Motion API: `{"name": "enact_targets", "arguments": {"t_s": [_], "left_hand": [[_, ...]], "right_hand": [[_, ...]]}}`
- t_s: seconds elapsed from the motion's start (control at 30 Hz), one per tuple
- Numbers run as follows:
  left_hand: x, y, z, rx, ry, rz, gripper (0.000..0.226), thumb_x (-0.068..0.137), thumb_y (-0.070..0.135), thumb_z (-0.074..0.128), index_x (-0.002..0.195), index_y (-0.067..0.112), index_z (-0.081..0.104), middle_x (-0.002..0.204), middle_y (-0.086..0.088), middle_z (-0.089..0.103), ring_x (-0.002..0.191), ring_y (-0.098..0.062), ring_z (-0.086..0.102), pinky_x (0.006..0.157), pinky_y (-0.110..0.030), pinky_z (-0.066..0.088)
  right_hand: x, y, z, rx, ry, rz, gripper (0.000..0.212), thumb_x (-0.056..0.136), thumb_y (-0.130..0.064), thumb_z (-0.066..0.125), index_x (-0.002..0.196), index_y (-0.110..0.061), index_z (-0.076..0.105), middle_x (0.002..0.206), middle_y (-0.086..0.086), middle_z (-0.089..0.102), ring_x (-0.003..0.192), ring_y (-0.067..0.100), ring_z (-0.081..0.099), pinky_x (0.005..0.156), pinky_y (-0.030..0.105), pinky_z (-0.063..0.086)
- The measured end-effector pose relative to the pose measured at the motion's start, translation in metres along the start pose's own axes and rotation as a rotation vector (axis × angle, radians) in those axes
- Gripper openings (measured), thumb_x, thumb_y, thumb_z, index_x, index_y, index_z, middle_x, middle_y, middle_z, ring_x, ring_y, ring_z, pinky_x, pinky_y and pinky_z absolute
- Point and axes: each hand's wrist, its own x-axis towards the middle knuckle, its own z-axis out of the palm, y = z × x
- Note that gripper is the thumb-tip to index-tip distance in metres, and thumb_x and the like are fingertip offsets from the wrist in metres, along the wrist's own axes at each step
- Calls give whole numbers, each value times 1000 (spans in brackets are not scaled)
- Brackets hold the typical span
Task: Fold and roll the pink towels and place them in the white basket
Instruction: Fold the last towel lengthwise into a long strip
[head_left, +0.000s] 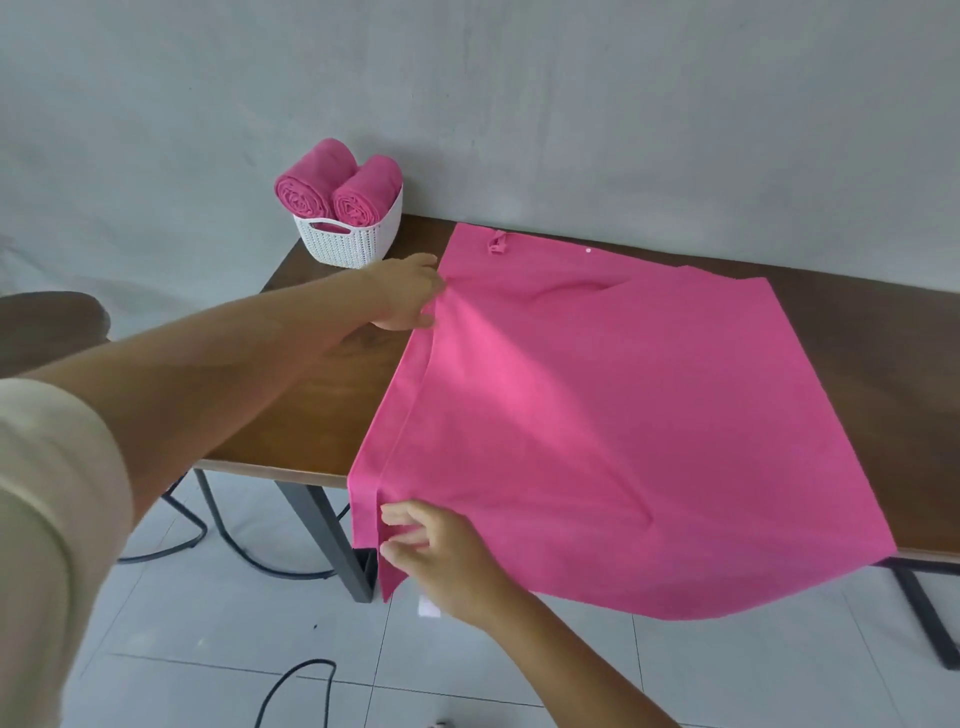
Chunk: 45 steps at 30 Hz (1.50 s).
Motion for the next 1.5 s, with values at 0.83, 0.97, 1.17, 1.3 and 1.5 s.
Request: {"name": "enact_targets", "arguments": {"t_s": [0.83, 0.97, 1.17, 1.3, 1.5], "left_hand": [[-42, 63, 76, -588, 265, -230, 44, 97, 39, 63, 134, 16, 57, 131, -4, 54, 123, -27, 51, 103, -45, 46], [-2, 71, 67, -586, 286, -230, 49, 96, 35, 64, 139, 15, 54, 141, -7, 49, 133, -30, 46, 114, -42, 37], [68, 80, 40, -599, 265, -279, 52, 98, 40, 62, 142, 15, 50, 143, -8, 49, 133, -32, 45, 112, -45, 38], [122, 84, 22, -582, 246, -295, 55, 98, 39, 59, 146, 18, 44, 149, -7, 46, 137, -32, 43, 111, -51, 41], [197, 95, 18, -537, 188, -326, 56, 100, 36, 58, 149, 15, 41, 152, -9, 45, 138, -33, 42, 115, -46, 35]], "right_hand": [[-11, 30, -161, -206, 413, -48, 22, 98, -16, 61, 111, -32, 67, 101, -19, 72, 96, -3, 65, 84, 13, 48], [-1, 39, -192, -198, 436, -33, 26, 96, -11, 61, 110, -32, 68, 101, -18, 72, 94, -2, 65, 83, 14, 49], [13, 59, -247, -192, 434, -30, 24, 98, -15, 60, 113, -32, 68, 103, -21, 72, 100, -3, 65, 88, 15, 49], [26, 72, -292, -179, 448, -36, 21, 99, -20, 61, 112, -35, 69, 103, -29, 69, 101, -3, 65, 88, 14, 48], [53, 88, -346, -168, 489, -43, 21, 99, -22, 61, 111, -39, 67, 103, -30, 69, 102, -6, 63, 87, 11, 47]]}}
